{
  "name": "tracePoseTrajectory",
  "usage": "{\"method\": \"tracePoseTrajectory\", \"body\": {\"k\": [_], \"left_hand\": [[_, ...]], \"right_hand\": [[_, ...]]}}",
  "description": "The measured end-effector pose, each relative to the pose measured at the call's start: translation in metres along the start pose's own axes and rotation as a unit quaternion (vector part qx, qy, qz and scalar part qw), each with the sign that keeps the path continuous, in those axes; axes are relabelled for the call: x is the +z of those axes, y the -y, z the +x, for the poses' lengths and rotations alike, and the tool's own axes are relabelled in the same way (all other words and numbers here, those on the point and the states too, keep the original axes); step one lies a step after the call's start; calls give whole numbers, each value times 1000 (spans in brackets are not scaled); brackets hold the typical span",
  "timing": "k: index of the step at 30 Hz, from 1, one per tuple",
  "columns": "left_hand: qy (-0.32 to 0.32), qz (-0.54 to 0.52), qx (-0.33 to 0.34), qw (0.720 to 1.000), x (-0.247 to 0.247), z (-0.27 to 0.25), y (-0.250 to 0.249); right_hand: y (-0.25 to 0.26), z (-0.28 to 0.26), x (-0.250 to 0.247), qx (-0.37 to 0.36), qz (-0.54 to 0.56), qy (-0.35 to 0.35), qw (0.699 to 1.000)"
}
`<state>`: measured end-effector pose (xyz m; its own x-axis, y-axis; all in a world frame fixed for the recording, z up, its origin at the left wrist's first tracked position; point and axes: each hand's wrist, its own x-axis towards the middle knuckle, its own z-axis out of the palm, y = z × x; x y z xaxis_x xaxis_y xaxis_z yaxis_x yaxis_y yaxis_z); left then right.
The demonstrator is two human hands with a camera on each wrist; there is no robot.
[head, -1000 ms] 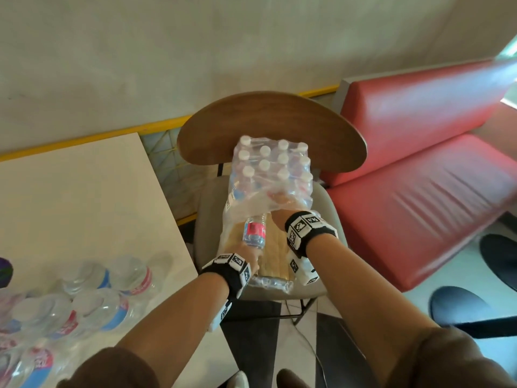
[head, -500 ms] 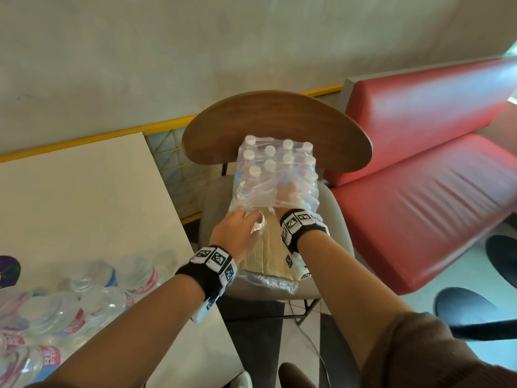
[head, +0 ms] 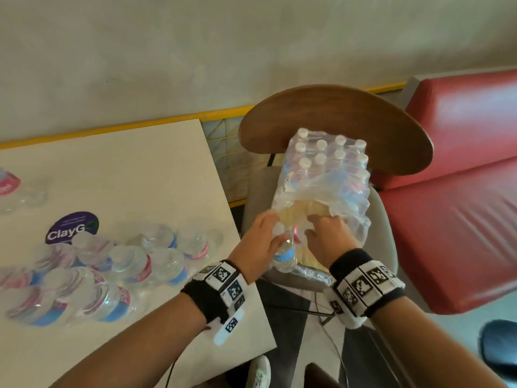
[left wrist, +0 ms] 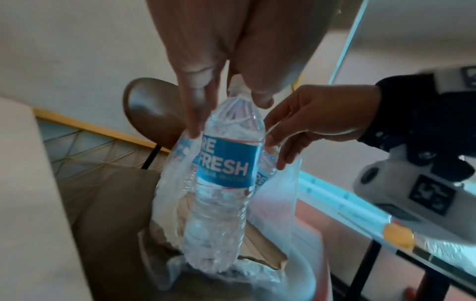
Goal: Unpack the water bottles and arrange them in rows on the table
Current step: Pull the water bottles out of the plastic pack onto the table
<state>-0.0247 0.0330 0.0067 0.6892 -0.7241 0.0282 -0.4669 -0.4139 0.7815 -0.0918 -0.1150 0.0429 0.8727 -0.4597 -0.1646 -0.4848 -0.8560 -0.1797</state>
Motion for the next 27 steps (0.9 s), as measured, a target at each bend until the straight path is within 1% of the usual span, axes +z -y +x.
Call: {"method": "tracePoseTrajectory", "body": {"k": [2,4,7,10,13,18,20,21,23,25,27], "left_hand": [[9,-10,-53,999,-13,-27,2],[2,-13,-84,996,-27,-56,8],[-28,8,-117,993,-45,-95,22],[-54,38,-142,988,-59,-126,38],[-74,55,-164,982,-66,-151,53],[-138,77,-198,967,-69,-181,71],[-157,94,-196,963,-73,-187,77],[-160,95,-194,963,-74,-189,79],[-154,84,-190,966,-75,-193,82],[-148,51,-201,967,-74,-195,88],[-172,-4,-232,957,-71,-195,93]], "right_hand": [[22,-11,-6,-45,8,18,999],[47,-17,-1,-101,-22,45,994],[80,-25,8,-162,-70,89,980],[108,-36,19,-198,-83,132,968],[134,-49,28,-241,-83,134,958],[169,-54,43,-304,-59,140,940],[171,-51,53,-305,-48,151,939],[169,-50,59,-292,-28,172,940],[164,-52,70,-245,67,213,943],[162,-53,81,-193,178,203,943],[164,-52,90,-154,241,184,940]]}}
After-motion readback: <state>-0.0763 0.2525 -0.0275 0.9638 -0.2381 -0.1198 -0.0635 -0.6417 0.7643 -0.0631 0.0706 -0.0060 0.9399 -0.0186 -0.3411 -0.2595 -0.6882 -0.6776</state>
